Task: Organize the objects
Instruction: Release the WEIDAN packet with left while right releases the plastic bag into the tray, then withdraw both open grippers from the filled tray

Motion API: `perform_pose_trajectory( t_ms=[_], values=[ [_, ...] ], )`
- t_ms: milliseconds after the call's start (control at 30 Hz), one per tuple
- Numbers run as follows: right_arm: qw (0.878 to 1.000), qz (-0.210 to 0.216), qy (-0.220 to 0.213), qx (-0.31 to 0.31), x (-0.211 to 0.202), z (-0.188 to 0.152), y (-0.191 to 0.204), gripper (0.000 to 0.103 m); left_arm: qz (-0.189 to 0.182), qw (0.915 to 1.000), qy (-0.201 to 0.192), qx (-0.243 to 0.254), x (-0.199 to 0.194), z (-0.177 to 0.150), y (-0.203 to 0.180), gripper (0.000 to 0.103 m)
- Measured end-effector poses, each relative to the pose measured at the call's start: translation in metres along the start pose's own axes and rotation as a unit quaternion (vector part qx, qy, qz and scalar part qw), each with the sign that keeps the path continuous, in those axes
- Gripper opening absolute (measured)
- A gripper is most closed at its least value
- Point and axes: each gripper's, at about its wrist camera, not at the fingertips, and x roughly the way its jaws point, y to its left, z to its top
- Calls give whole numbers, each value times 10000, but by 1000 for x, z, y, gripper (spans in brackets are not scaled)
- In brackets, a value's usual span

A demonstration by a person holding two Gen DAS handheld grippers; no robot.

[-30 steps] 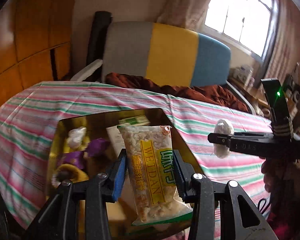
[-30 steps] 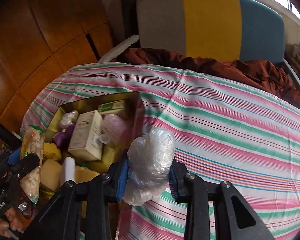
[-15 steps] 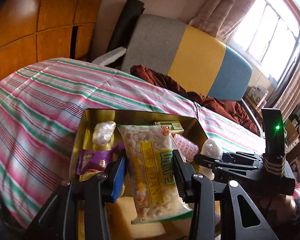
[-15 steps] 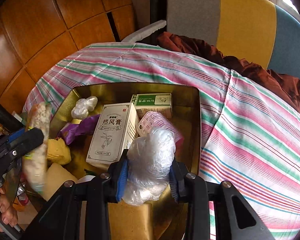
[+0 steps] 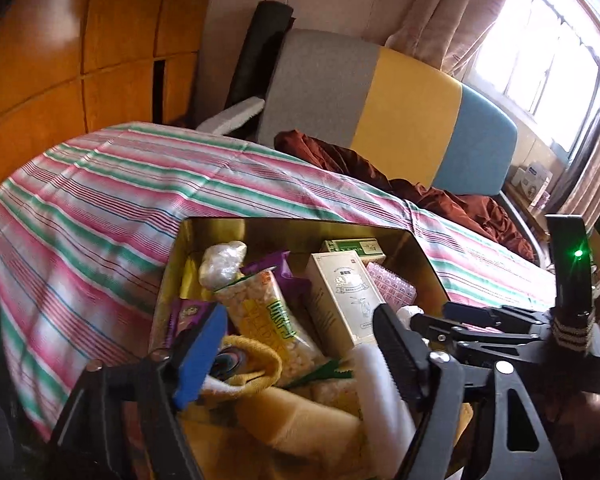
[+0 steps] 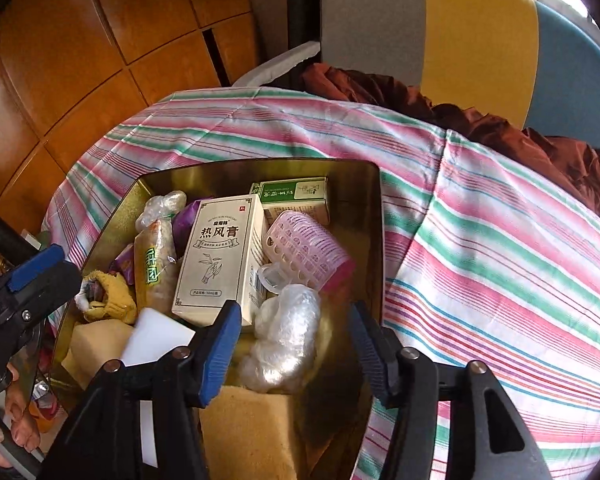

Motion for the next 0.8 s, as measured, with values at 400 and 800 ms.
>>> perform_pose_trajectory(
  t_ms=[400,800],
  values=[
    [9961,-629,-605,-99,-51,-38,27,75,858,9934,-660,378,-58,-16,-18,103],
    [9939,-826,-722,-93,-67,-78,45,75,1170,9913,-610,35,-79,-39,-16,103]
  ],
)
